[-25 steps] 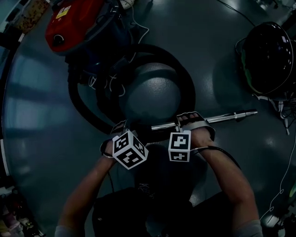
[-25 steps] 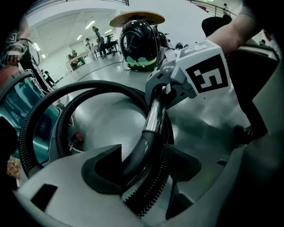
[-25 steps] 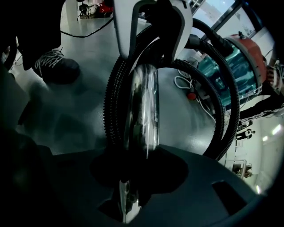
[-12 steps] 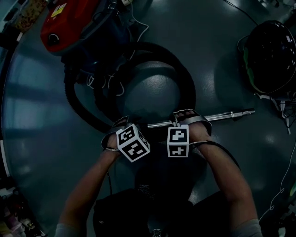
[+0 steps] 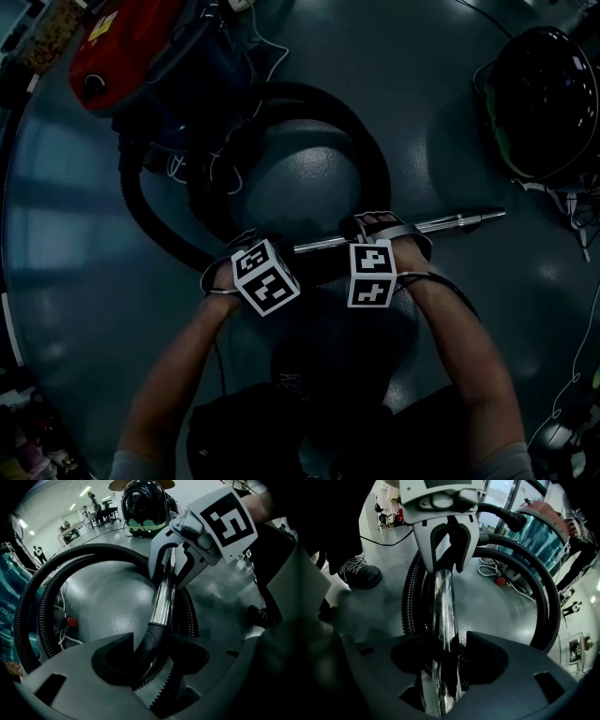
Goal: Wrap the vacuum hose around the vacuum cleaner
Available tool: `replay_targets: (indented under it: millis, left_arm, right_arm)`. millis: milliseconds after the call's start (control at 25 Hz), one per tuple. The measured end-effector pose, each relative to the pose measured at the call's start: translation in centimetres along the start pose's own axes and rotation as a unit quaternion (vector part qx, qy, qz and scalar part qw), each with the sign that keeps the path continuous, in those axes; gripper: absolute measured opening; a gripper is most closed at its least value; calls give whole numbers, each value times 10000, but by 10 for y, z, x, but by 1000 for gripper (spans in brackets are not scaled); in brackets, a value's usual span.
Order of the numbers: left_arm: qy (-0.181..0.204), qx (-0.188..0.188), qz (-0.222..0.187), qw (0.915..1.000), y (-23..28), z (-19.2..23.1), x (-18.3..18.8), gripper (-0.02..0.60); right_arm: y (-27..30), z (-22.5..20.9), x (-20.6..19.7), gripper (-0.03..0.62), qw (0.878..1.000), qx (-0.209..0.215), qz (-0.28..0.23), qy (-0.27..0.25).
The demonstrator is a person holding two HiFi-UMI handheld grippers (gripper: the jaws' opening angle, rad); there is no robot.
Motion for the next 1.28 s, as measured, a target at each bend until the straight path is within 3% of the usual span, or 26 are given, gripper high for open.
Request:
replay_targets:
  millis: [200, 480, 720, 760, 960, 1120, 1160, 1200, 1280]
  left_arm:
    - [-17, 4, 19, 10000, 1, 1, 0, 238]
    - [13, 12, -167, 9999, -12, -4, 7, 238]
    - [-208, -102, -168, 9996, -14, -16, 5, 228]
    - [-214, -97, -173, 9996, -15, -17, 6, 217]
    - [-255, -40, -221, 9994, -21, -23, 9, 196]
    - [-397, 14, -444, 9982, -30, -28, 13, 137]
    - [-513, 44, -561, 9971, -34, -28, 15, 100]
    - [-638, 88, -685, 9956, -37, -28, 17, 12]
    - [-812, 121, -861, 9929, -41, -29, 22, 6]
  right_arm:
    - [-11, -5, -10, 261, 9997, -198, -58, 144]
    - [-46, -6, -29, 261, 9936, -146, -487, 1010]
    - [-73, 4, -30, 259, 9850, 80, -803, 1528]
    - [-76, 6, -30, 252, 9832, 112, -829, 1622]
    - [-90, 11, -37, 5, 9727, -240, -1049, 2057]
    - [-93, 16, -39, 3, 9560, -160, -1327, 2612]
    - [-93, 17, -39, 3, 9530, -148, -1386, 2691]
    - [-94, 19, -39, 3, 9509, -149, -1425, 2745]
    - [-94, 21, -40, 3, 9504, -197, -1399, 2771]
Point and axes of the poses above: the fingertips, and each gripper's own axes: y forward along the fingers, z to its left, x out of its top, the point moved 6 cm from there along -y, backward along the fingers, and after that the axes turned 1 degree about -z, right-handed, at the moved point
